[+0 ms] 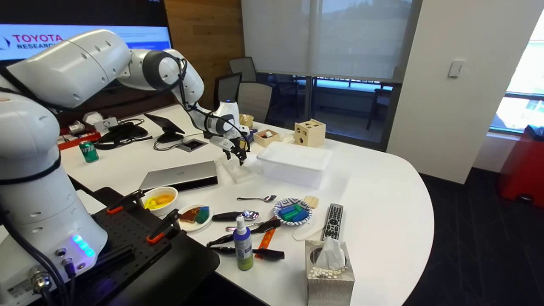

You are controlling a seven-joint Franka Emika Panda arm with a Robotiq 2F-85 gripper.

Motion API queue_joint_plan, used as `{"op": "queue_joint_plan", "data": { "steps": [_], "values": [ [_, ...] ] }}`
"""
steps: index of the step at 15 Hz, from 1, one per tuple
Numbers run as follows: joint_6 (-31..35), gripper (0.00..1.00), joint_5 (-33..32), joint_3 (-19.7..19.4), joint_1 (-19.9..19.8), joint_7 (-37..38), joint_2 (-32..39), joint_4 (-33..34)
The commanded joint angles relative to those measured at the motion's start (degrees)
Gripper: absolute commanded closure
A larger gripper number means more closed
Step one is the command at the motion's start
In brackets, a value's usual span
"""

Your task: Use the white napkin to wipe the tabletop.

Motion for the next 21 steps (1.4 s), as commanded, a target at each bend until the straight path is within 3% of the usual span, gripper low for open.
{"op": "queue_joint_plan", "data": {
  "steps": [1,2,4,12,17,21],
  "values": [
    [-4.8,0.0,-2.5,-2.3,1.7,4.6,7.8,14.0],
    [-6.4,0.25,-2.9,-2.4,1.7,4.9,9.7,16.9],
    [-10.1,0.34,-1.9,-2.6,1.9,4.4,13.4,22.8],
    [-16.4,0.97,-2.5,-1.5,0.5,4.6,18.2,34.2],
    [-19.9,1.0,-0.5,0.8,-0.8,2.1,15.0,32.9],
    [-29.0,1.0,0.3,1.9,-1.6,2.1,9.9,29.8]
  ]
}}
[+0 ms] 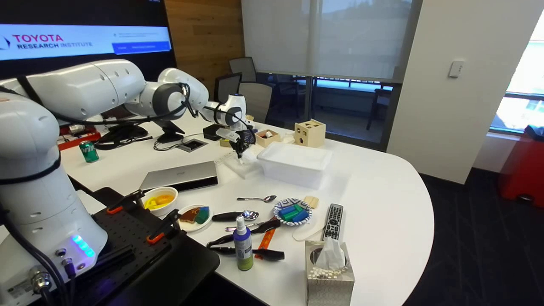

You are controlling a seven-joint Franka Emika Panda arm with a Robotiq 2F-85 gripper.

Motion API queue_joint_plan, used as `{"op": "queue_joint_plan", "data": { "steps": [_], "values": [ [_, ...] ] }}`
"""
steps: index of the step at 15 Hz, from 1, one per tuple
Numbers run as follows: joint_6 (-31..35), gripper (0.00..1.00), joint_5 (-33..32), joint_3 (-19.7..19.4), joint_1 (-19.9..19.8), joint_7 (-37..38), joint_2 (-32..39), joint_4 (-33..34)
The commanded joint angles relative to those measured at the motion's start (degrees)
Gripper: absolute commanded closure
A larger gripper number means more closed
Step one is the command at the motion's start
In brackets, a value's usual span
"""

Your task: Use the white napkin to wipe the tabletop.

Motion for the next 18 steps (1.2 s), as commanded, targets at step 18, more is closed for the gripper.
{"op": "queue_joint_plan", "data": {
  "steps": [18],
  "values": [
    [-9.8,1.0,12.1,-3.3,-6.7,23.1,-23.2,-44.6]
  ]
}}
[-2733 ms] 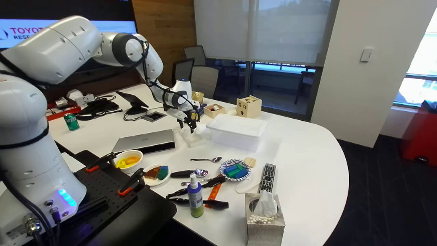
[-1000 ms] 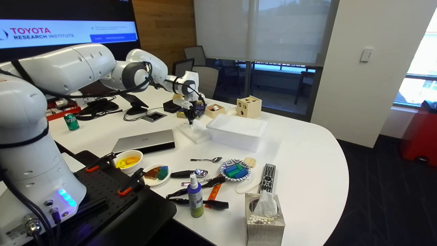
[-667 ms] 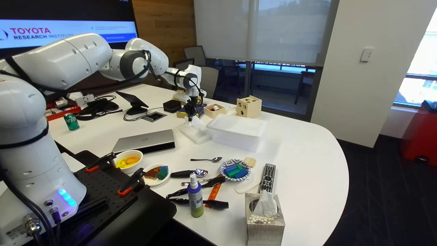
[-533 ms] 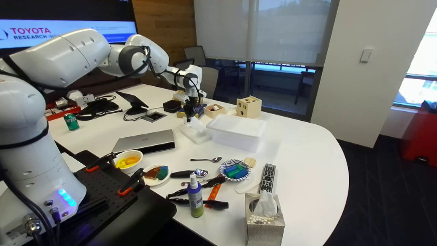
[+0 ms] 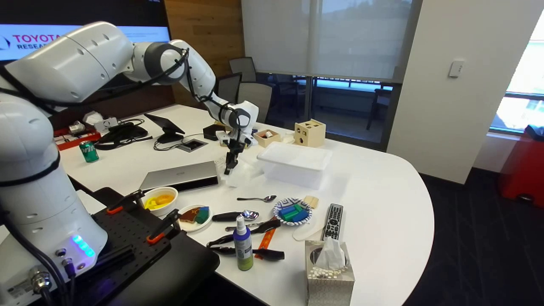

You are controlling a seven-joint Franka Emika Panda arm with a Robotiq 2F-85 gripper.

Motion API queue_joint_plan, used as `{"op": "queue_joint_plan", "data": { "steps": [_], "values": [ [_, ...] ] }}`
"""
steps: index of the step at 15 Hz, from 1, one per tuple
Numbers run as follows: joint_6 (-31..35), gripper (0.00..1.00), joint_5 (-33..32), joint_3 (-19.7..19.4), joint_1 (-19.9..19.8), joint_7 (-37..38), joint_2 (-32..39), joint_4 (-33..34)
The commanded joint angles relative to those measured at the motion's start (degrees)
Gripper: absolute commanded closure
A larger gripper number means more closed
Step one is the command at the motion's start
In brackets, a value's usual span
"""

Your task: Use the white napkin to wipe the tabletop.

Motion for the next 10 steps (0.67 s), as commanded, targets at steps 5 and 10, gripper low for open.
{"op": "queue_joint_plan", "data": {
  "steps": [5,10],
  "values": [
    [1.8,1.0,7.8,-3.5,-3.5,8.8,-1.9,-15.2],
    [6.9,1.0,11.5,-4.9,-3.7,14.7,-1.6,-17.3]
  ]
}}
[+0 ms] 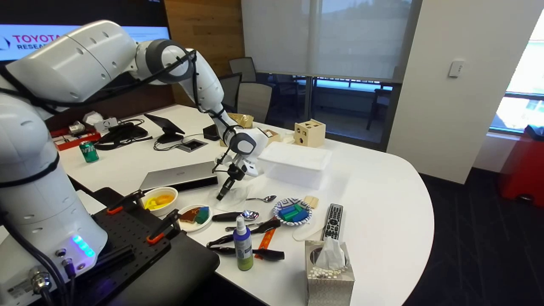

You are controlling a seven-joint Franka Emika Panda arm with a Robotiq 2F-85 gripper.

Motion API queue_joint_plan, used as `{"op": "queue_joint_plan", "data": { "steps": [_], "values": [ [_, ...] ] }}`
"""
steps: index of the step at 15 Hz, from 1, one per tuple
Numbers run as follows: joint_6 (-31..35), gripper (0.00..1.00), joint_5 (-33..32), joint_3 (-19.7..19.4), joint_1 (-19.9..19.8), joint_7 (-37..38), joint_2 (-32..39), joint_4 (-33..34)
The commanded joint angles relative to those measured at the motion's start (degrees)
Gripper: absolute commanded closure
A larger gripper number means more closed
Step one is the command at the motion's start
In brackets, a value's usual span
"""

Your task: Use the white napkin to wipe the tabletop.

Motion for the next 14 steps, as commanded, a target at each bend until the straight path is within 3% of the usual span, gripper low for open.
{"op": "queue_joint_plan", "data": {
  "steps": [1,7,14],
  "values": [
    [5.5,1.0,1.4,-1.2,0.8,5.1,-1.3,-3.4],
    [7.1,1.0,1.1,-2.6,0.7,13.9,-2.7,-7.0],
    [11.2,1.0,-5.5,-8.8,4.0,26.0,-3.5,-7.8]
  ]
}}
